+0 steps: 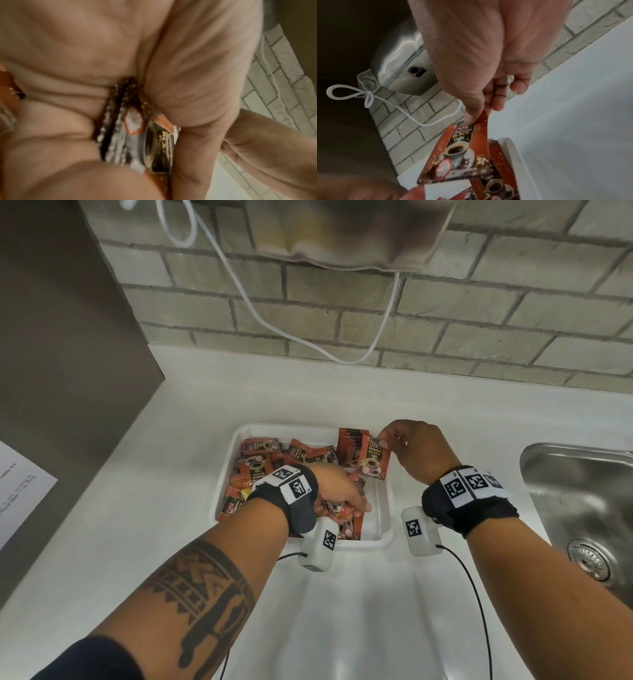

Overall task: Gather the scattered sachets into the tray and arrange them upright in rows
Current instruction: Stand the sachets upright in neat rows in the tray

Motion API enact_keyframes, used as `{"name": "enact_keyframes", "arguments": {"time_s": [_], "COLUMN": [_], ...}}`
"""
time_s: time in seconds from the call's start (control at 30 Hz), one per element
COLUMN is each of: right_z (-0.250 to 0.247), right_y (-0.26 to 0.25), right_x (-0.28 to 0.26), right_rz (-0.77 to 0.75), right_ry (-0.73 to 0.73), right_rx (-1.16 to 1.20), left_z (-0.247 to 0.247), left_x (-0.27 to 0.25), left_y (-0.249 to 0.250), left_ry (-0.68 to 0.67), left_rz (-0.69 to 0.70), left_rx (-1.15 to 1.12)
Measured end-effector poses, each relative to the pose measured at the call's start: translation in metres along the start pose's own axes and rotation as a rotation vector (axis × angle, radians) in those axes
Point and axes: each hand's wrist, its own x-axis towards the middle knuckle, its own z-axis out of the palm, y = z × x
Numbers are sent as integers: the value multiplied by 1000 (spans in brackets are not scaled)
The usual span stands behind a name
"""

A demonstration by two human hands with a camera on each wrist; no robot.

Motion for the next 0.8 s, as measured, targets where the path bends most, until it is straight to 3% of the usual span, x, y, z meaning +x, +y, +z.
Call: {"name": "enact_keyframes", "arguments": {"time_s": [0.17,0.3,0.5,0.67,0.8], "right_z": [0,8,19,24,29], "right_y": [0,1,-2,-3,-1], "right_x": [1,6,9,11,15], "right_rz": [-23,-32,-41,12,44], "right_ry": [53,37,0,-32,-25], "right_rx": [-3,-45,-78,-103,-138], "left_z": [-1,0,3,5,2], "left_x": [6,11,18,30,32], "left_y": [-2,3,6,4,9], "left_ry": [-29,78,164,99,185], "left_rz": [-53,35,111,67,77], "left_rx": [161,283,324,91,215]}}
